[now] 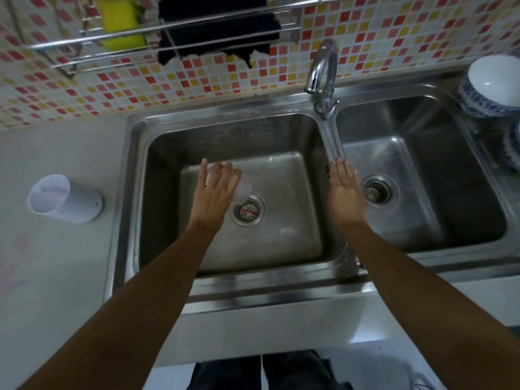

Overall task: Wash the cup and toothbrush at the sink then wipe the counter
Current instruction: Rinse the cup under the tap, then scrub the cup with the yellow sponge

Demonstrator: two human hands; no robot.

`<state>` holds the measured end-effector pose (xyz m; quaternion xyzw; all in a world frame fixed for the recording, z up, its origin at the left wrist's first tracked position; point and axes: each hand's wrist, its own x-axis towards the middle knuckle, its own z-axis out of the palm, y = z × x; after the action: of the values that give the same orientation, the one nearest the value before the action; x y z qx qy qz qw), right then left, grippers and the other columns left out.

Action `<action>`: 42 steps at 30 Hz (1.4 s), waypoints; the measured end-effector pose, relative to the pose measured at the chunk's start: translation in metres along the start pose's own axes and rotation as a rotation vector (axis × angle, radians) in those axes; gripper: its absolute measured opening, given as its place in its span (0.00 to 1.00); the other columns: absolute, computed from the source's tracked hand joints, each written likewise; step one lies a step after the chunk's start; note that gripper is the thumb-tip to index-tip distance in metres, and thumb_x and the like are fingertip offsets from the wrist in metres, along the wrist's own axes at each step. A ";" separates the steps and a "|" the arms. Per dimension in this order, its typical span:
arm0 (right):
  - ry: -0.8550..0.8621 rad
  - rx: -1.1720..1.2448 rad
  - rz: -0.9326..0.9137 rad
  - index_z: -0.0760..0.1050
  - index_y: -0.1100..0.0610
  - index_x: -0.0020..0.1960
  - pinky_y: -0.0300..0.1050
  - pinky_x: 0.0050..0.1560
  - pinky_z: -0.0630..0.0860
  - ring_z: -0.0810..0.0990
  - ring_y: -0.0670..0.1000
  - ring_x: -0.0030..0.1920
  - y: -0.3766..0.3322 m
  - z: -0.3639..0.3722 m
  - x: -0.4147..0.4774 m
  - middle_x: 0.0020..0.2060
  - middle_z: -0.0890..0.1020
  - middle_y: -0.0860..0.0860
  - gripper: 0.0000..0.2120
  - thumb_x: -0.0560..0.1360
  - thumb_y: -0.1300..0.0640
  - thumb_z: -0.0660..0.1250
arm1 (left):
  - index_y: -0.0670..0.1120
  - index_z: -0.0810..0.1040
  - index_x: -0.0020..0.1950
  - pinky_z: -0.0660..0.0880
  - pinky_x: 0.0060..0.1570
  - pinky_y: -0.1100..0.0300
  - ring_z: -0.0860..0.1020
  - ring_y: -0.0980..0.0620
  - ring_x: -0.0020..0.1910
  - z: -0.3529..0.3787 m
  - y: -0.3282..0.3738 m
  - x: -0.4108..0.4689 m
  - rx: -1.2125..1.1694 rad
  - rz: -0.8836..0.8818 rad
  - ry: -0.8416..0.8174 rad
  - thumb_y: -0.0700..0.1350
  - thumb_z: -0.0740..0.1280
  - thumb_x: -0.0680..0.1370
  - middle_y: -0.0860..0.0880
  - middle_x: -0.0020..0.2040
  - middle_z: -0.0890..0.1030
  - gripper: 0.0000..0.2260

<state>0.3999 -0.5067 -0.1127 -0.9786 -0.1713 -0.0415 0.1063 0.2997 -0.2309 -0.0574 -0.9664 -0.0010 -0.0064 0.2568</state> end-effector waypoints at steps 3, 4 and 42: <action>-0.009 0.001 -0.009 0.61 0.69 0.72 0.54 0.73 0.51 0.62 0.63 0.73 0.002 -0.001 0.000 0.71 0.66 0.65 0.28 0.73 0.73 0.60 | 0.46 0.56 0.72 0.48 0.73 0.35 0.68 0.39 0.68 0.003 0.003 -0.013 -0.114 -0.104 -0.063 0.38 0.74 0.65 0.42 0.69 0.68 0.41; -0.019 0.008 -0.009 0.61 0.68 0.72 0.54 0.73 0.50 0.62 0.63 0.73 0.001 -0.003 0.000 0.71 0.65 0.64 0.28 0.73 0.74 0.60 | 0.47 0.57 0.72 0.49 0.73 0.34 0.69 0.40 0.66 0.003 0.003 -0.019 -0.169 -0.155 -0.079 0.39 0.73 0.66 0.42 0.67 0.70 0.39; -0.102 0.206 -0.050 0.64 0.58 0.68 0.49 0.44 0.71 0.75 0.61 0.56 -0.367 -0.230 0.190 0.56 0.76 0.58 0.24 0.73 0.63 0.65 | 0.52 0.62 0.70 0.59 0.70 0.38 0.67 0.44 0.69 -0.057 -0.155 -0.069 -0.836 -0.538 0.201 0.51 0.73 0.68 0.48 0.68 0.72 0.34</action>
<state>0.4417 -0.1589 0.2049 -0.9587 -0.2044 0.0236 0.1962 0.2290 -0.1247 0.0680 -0.9468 -0.2225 -0.1651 -0.1638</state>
